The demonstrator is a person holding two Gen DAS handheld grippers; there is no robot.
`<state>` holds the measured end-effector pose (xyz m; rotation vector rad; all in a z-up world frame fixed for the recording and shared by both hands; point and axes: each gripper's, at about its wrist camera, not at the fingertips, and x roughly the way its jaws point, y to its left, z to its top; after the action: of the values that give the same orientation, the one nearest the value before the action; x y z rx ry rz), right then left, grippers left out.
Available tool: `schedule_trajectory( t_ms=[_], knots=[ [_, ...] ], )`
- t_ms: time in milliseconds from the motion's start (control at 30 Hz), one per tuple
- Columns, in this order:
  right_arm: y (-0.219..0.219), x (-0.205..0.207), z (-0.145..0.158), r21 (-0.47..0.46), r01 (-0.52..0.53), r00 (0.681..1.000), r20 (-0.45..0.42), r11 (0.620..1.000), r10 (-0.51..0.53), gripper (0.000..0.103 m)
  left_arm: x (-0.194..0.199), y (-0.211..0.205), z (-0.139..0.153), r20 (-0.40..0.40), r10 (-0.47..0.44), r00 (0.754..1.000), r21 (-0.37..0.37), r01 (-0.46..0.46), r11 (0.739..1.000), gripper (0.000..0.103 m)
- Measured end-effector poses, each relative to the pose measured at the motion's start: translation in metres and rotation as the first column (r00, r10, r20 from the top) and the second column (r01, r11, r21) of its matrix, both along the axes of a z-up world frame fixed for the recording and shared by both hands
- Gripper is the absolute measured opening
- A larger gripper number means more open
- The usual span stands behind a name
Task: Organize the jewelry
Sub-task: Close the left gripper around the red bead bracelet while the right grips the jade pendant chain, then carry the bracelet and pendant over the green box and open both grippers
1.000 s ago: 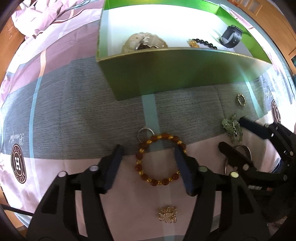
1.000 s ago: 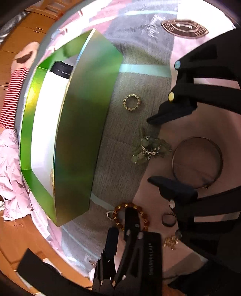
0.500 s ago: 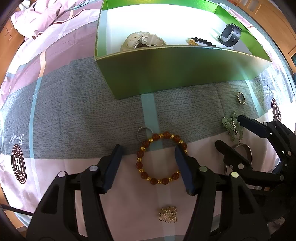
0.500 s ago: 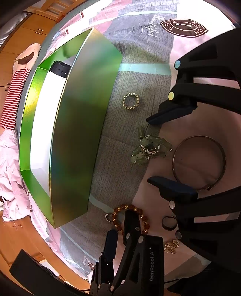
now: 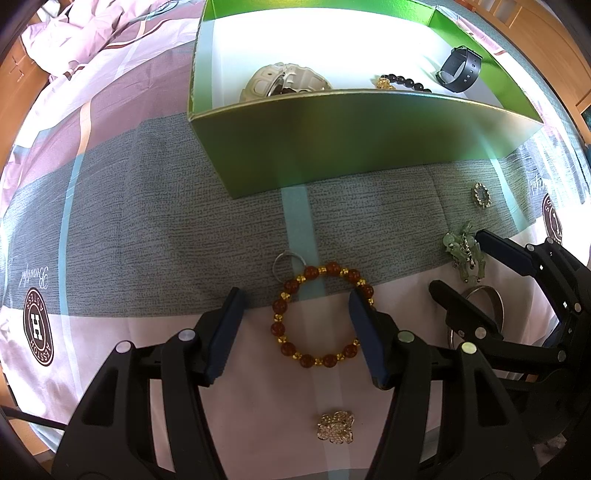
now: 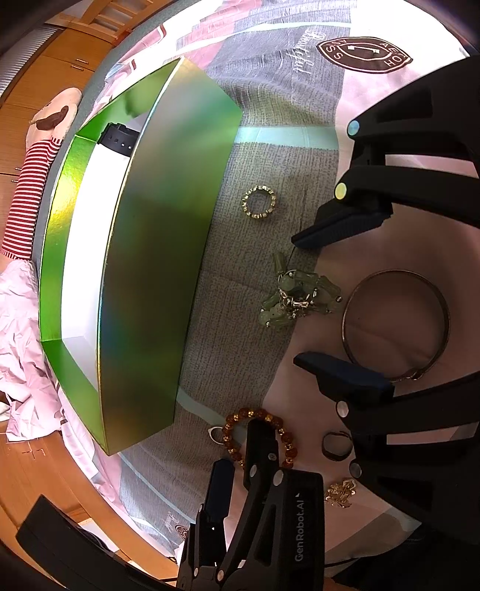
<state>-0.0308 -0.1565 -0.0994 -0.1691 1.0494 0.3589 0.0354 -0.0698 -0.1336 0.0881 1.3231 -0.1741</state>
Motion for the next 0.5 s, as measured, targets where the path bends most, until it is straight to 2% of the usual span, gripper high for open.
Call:
schedule_trajectory(
  t_ms=[300, 367, 400, 433, 467, 500],
  knots=[
    [0.001, 0.002, 0.001, -0.005, -0.007, 1.0, -0.002, 1.0, 0.007, 0.062, -0.001, 0.001, -0.001, 0.0, -0.007, 1.0, 0.004, 0.007, 1.0, 0.059],
    [0.001, 0.003, 0.001, 0.002, -0.006, 1.0, -0.005, 1.0, 0.006, 0.062, -0.002, 0.002, 0.001, 0.003, -0.007, 1.0, 0.004, 0.007, 1.0, 0.048],
    [0.0, 0.003, 0.002, 0.007, -0.004, 1.0, -0.005, 1.0, 0.004, 0.057, -0.002, 0.003, 0.001, 0.003, -0.006, 1.0, 0.001, 0.006, 1.0, 0.044],
    [-0.001, 0.003, 0.002, 0.014, 0.003, 1.0, -0.001, 1.0, -0.003, 0.053, -0.002, 0.004, 0.002, 0.005, -0.005, 1.0, 0.0, 0.005, 1.0, 0.037],
    [-0.003, 0.003, 0.003, 0.022, 0.012, 1.0, 0.004, 1.0, -0.012, 0.043, -0.003, 0.005, 0.004, 0.007, -0.004, 1.0, -0.002, 0.004, 1.0, 0.027],
    [-0.005, 0.004, 0.005, 0.032, 0.023, 1.0, 0.008, 0.999, -0.023, 0.031, -0.003, 0.006, 0.005, 0.008, -0.003, 1.0, -0.009, 0.003, 1.0, 0.022]
  ],
)
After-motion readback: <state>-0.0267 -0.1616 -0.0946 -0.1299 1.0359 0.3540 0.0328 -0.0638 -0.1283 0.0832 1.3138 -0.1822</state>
